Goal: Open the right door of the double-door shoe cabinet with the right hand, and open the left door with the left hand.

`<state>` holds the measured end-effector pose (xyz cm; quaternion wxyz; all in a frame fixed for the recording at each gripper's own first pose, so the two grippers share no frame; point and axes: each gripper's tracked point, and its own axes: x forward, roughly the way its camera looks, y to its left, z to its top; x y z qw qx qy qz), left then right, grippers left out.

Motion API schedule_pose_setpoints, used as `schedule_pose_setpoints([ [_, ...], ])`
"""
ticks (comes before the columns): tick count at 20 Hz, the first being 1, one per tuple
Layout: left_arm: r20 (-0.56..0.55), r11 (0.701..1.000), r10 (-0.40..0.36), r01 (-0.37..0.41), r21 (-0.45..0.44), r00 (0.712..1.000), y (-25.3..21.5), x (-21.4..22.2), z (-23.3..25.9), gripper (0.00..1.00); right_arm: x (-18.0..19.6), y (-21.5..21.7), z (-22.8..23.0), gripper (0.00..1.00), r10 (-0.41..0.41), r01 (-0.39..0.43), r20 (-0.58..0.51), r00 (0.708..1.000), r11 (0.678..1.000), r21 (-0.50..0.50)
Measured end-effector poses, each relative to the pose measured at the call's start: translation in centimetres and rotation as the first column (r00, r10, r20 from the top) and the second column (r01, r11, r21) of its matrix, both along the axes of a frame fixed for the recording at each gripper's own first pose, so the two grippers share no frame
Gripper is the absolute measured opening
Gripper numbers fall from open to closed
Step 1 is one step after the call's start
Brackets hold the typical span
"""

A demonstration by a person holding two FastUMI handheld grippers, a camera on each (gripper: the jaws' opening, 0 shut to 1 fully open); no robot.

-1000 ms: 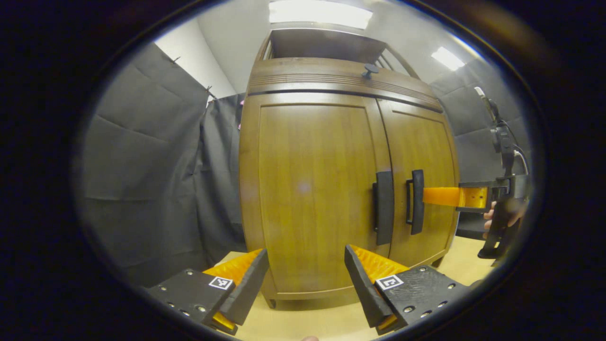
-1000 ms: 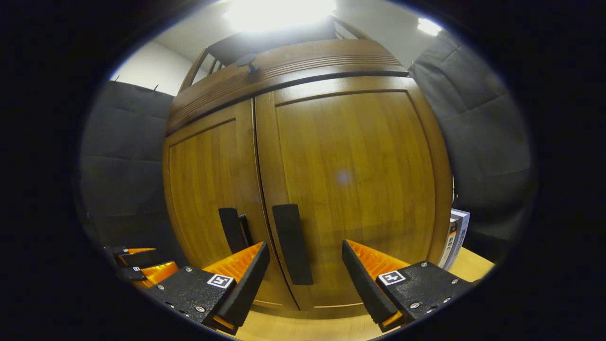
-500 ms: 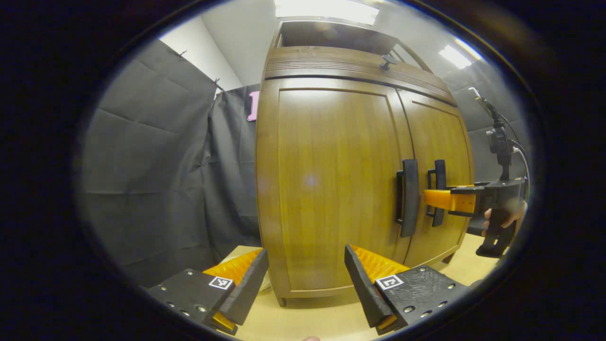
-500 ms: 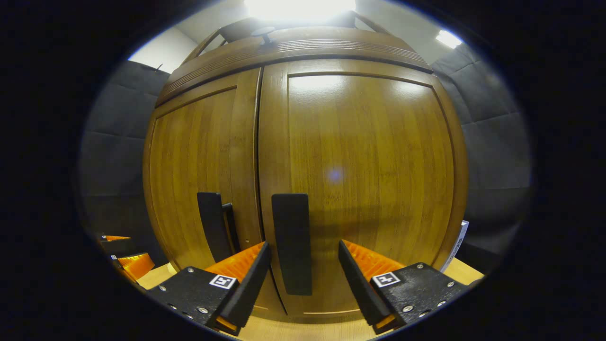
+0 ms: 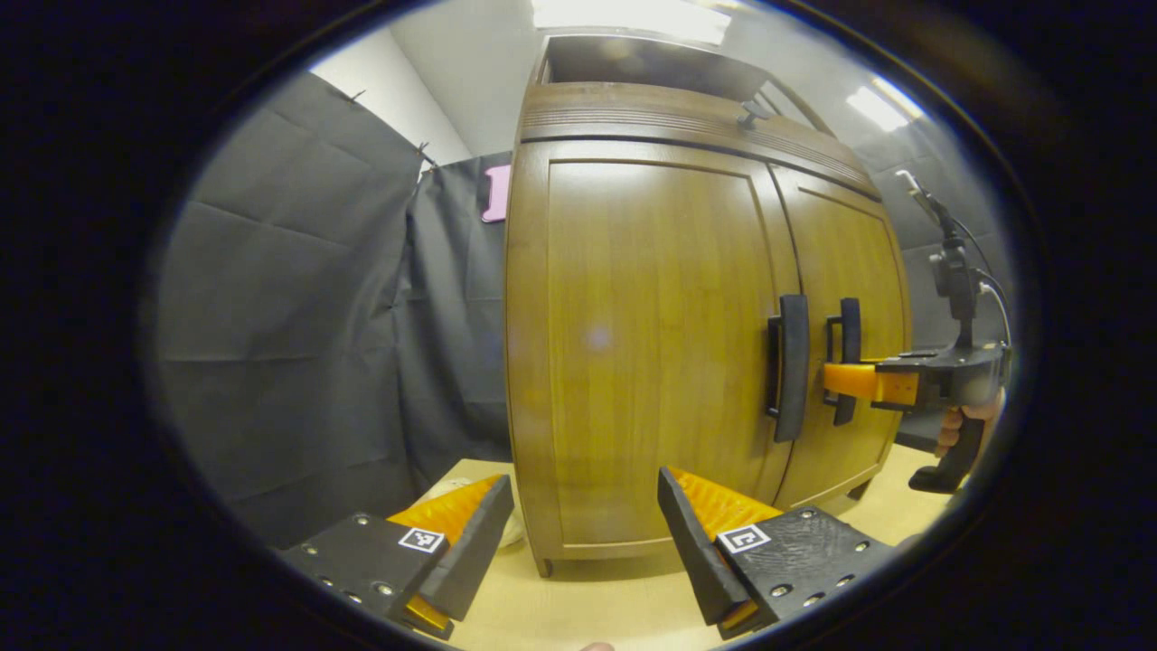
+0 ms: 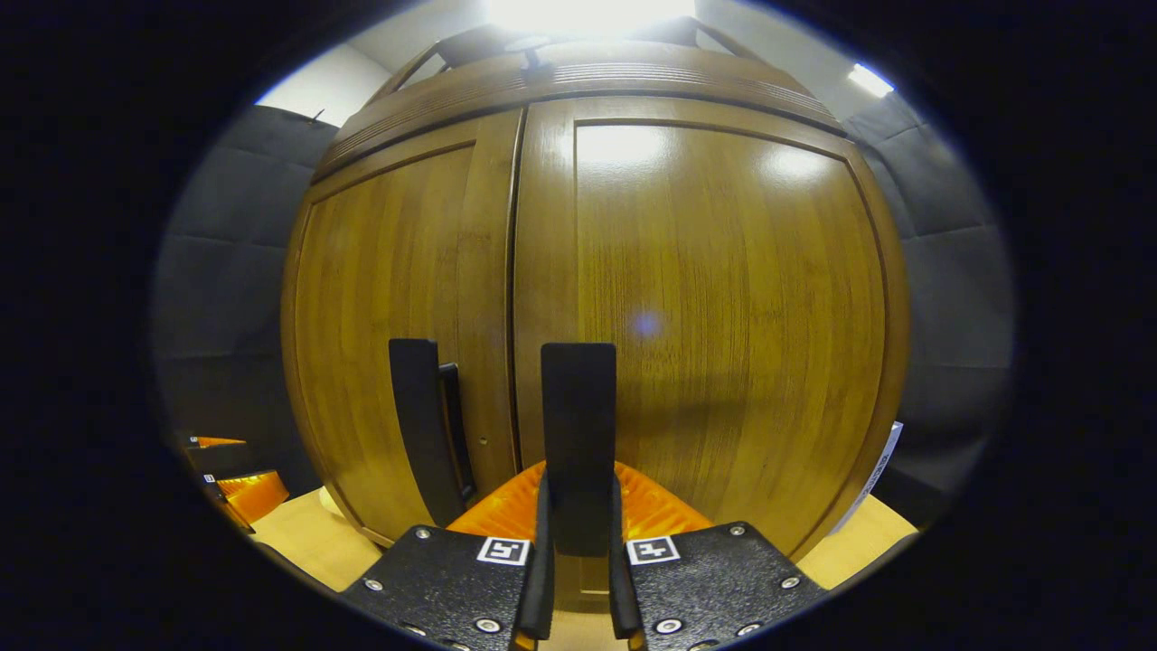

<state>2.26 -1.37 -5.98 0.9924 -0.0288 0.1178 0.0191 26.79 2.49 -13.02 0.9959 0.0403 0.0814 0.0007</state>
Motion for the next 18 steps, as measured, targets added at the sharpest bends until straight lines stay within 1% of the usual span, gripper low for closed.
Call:
schedule_pose_setpoints([
  [1,0.001,1.000,0.002,-0.002,0.002,1.000,0.0,0.1,0.1,0.93,-0.1,-0.1,0.2,0.23,0.005,-0.005,0.002,1.000,1.000,-0.003],
  [4,0.010,1.000,0.003,-0.003,0.010,1.000,0.0,0.0,0.1,0.93,-0.4,0.0,0.8,0.24,0.032,-0.032,0.011,0.999,0.999,0.011],
  [5,0.013,1.000,0.004,-0.004,0.013,1.000,0.0,0.1,0.2,0.93,-0.6,0.0,1.1,0.23,0.041,-0.042,0.013,0.999,0.999,0.017],
  [6,0.015,1.000,0.003,-0.003,0.014,1.000,0.0,0.1,0.2,0.96,-0.7,0.0,1.5,0.24,0.050,-0.050,0.015,0.999,0.999,0.018],
  [8,0.020,1.000,-0.003,0.002,0.013,1.000,0.0,0.2,0.3,0.96,-1.3,-0.1,2.1,0.23,0.066,-0.066,0.019,0.998,0.998,0.021],
  [9,0.023,1.000,-0.003,0.003,0.015,1.000,0.0,0.3,0.3,0.96,-1.7,-0.1,2.1,0.23,0.074,-0.075,0.023,0.997,0.997,0.028],
  [10,0.025,1.000,-0.005,0.004,0.017,1.000,0.1,0.4,0.4,0.93,-2.3,-0.2,2.2,0.23,0.083,-0.083,0.026,0.996,0.996,0.035],
  [12,0.029,1.000,-0.009,0.009,0.019,1.000,0.0,0.7,0.6,0.93,-3.3,-0.4,2.6,0.24,0.100,-0.101,0.034,0.994,0.994,0.043],
  [13,0.034,1.000,-0.010,0.009,0.018,0.999,0.2,1.2,0.8,0.96,-3.8,-0.5,2.7,0.23,0.105,-0.107,0.040,0.994,0.993,0.047],
  [18,0.037,1.000,-0.015,0.015,-0.006,0.999,0.4,2.4,0.8,0.96,-6.1,-1.1,4.6,0.24,0.126,-0.128,0.057,0.990,0.991,0.040],
])
